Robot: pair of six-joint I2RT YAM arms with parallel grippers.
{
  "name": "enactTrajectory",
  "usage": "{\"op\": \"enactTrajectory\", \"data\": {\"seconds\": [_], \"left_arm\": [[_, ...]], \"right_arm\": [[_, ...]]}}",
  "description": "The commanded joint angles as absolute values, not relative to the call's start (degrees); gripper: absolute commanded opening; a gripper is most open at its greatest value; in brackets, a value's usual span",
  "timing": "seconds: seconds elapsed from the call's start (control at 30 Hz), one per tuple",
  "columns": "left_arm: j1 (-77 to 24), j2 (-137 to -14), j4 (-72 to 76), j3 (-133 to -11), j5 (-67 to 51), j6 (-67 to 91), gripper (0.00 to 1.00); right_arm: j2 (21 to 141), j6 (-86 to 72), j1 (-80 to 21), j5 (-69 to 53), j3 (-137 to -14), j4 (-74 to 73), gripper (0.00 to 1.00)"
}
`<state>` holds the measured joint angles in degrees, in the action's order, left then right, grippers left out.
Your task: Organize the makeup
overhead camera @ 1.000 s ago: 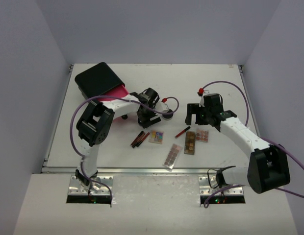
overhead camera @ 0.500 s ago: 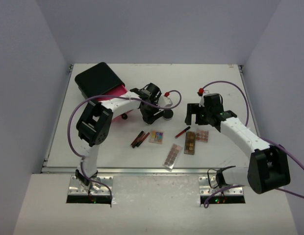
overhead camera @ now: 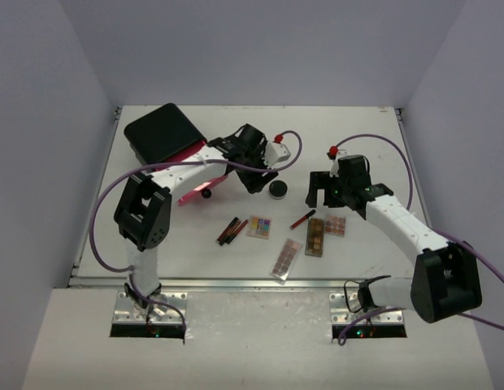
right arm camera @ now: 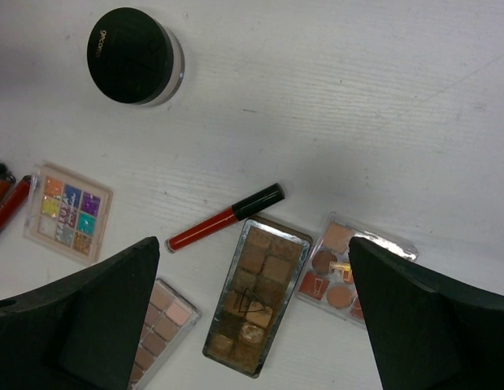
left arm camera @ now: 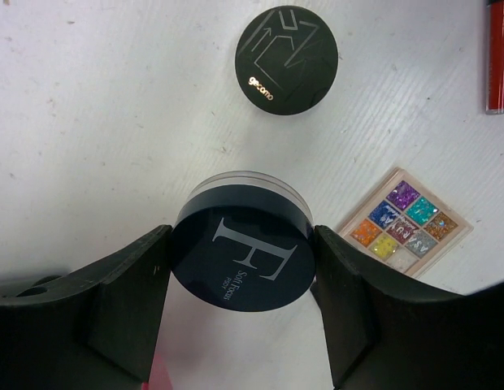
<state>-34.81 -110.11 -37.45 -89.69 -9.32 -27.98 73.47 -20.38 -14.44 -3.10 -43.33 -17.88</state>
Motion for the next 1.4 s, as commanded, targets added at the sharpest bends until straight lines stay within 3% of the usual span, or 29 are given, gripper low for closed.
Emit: {"op": "enactTrajectory", "data": {"seconds": [0.0,0.63,0.87,1.07,1.37], "left_arm": [[-35.2,-105.6,-35.4,-92.7,-10.3,-27.0,0.09],[-35.2,-95.6,-32.1,-97.9,-7.7,-23.6,0.09],[-35.0,-90.4,-32.6,-98.3,0.7,-25.9,0.09],[-28.0,-87.8,-35.8,-97.5,6.1,-28.0,0.08],[-25.1,-81.5,-37.6,-86.4,8.1,-30.1,0.08]], "right_arm": [[72.5,-20.4,-14.4,-3.8,-43.5,-15.0,0.99],[71.9,-20.1,-14.4,-4.7,-43.5,-14.8,0.99],[71.5,-20.3,-14.4,-5.4,-43.3,-15.0,0.99],[70.9,-20.3,-14.5,-5.1,-43.0,-15.4,0.99],[70.9,-20.1,-14.4,-5.4,-42.8,-15.5,0.99]]}}
